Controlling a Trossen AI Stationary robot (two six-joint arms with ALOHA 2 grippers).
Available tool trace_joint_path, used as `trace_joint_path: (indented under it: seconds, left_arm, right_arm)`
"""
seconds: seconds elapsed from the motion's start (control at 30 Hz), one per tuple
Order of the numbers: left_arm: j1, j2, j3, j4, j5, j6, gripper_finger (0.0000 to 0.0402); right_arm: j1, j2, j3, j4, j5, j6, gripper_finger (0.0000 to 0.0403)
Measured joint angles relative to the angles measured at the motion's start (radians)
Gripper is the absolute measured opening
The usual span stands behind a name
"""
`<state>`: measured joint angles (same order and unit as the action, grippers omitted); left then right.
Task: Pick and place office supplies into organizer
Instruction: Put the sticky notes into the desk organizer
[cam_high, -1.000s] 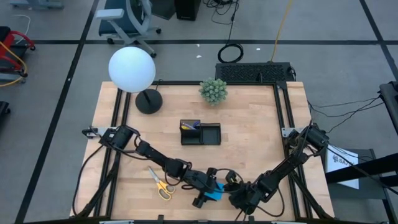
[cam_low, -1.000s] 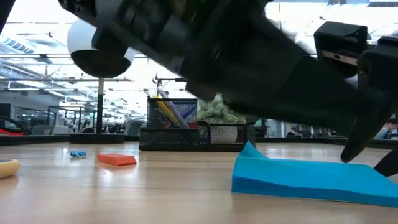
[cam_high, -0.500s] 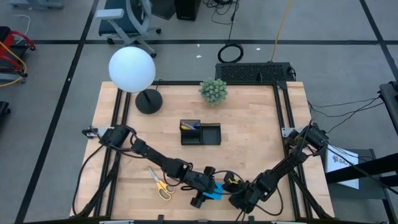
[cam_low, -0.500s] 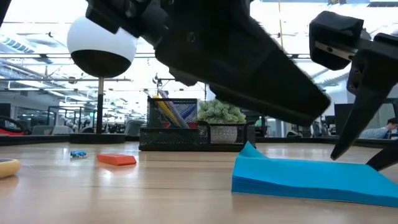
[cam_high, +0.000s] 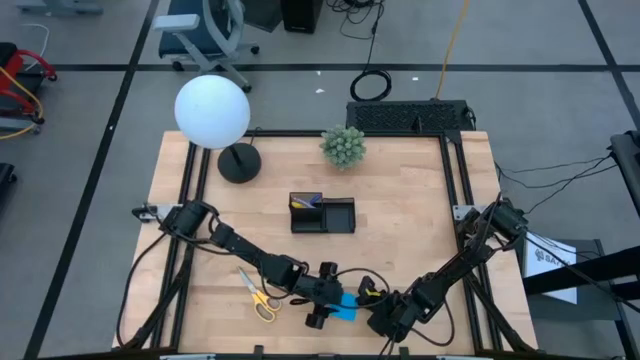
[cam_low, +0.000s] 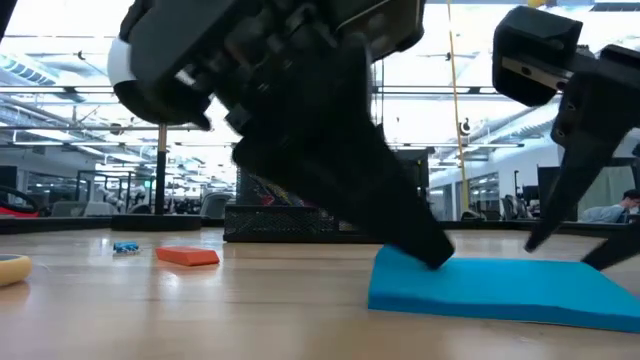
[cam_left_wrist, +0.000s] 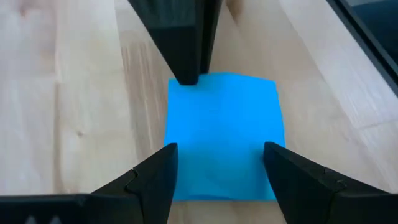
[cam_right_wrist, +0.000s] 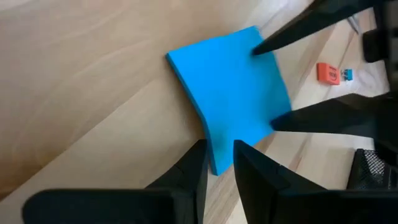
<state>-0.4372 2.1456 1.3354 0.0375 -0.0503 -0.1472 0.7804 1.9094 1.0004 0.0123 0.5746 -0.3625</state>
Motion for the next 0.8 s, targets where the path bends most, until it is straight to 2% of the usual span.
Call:
trace_joint_path:
  seconds: [0.8]
  left_arm:
    - [-0.006,0.0,-0.033,0.061,0.0,0.004,0.0243]
  right_arm:
    - [0.03,0.044,0.005,0.114,0.009,0.006,0.0071]
